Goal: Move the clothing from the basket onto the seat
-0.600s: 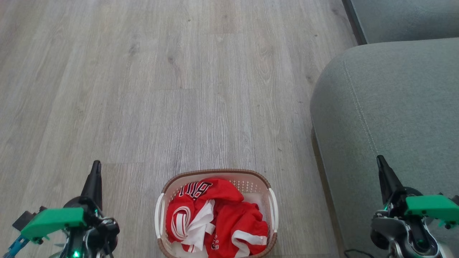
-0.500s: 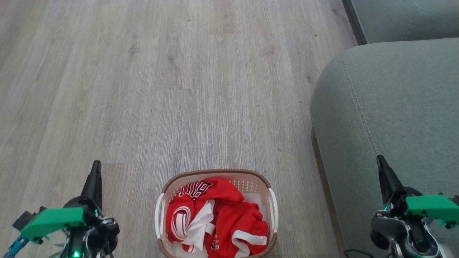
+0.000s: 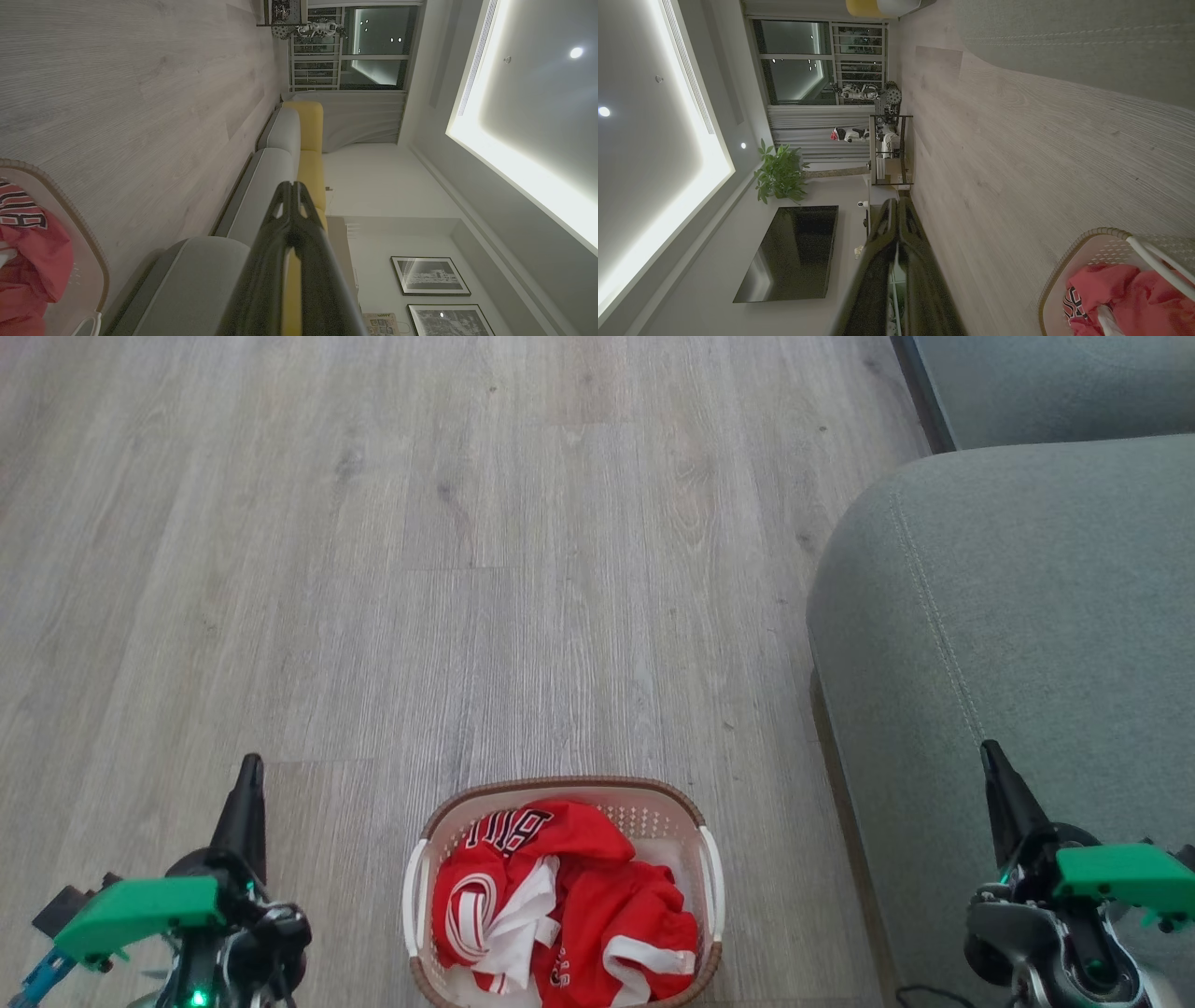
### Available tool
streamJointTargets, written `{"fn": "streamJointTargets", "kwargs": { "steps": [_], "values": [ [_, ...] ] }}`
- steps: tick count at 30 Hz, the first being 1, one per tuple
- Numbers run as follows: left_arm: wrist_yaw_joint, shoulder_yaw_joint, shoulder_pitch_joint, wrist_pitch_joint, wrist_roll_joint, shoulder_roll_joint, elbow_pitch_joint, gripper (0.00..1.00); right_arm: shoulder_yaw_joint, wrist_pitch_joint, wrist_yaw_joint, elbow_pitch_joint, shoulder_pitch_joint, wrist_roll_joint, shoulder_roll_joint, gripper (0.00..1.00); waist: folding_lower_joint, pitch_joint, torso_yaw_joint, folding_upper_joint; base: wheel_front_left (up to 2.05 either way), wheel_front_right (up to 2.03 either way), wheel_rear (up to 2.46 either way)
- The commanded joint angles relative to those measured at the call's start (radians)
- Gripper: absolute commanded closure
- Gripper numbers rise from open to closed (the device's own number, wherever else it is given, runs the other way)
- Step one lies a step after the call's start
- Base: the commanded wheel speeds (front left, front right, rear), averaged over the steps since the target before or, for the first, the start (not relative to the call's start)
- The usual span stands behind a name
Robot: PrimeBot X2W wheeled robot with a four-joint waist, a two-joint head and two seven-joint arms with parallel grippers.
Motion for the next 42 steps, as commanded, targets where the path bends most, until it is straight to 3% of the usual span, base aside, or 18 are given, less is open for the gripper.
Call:
{"fn": "streamJointTargets", "kwargs": {
  "steps": [1, 12, 13, 14, 30, 42],
  "values": [
    [-0.007, 0.035, -0.048, 0.007, -0.003, 0.009, -0.036, 1.00, 0.018, 0.003, 0.008, -0.038, -0.051, 0.006, -0.006, 1.00, 0.0000, 0.000, 0.000, 0.0000, 0.00, 0.00, 0.00],
    [-0.007, 0.035, -0.048, 0.007, -0.003, 0.009, -0.036, 1.00, 0.018, 0.003, 0.008, -0.038, -0.051, 0.006, -0.006, 1.00, 0.0000, 0.000, 0.000, 0.0000, 0.00, 0.00, 0.00],
    [0.001, -0.001, 0.001, -0.001, 0.000, 0.000, 0.004, 1.00, 0.001, 0.000, 0.000, 0.004, 0.001, 0.000, 0.000, 1.00, 0.0000, 0.000, 0.000, 0.0000, 0.00, 0.00, 0.00],
    [0.001, -0.002, 0.004, -0.002, 0.000, -0.001, 0.017, 0.00, 0.003, -0.001, 0.000, 0.016, 0.004, 0.000, 0.001, 0.00, 0.0000, 0.000, 0.000, 0.0000, 0.00, 0.00, 0.00],
    [0.006, -0.018, 0.040, -0.043, 0.040, -0.004, 0.017, 0.00, 0.036, -0.043, 0.001, 0.034, 0.025, -0.040, 0.003, 0.00, 0.0000, -0.006, 0.001, 0.0000, 0.00, 0.00, 0.00],
    [0.040, -0.034, 0.045, -0.079, 0.174, -0.003, -0.044, 0.00, 0.046, -0.078, 0.001, -0.007, 0.024, -0.187, 0.002, 0.00, 0.0000, -0.008, 0.002, 0.0000, 0.00, 0.00, 0.00]
  ]
}}
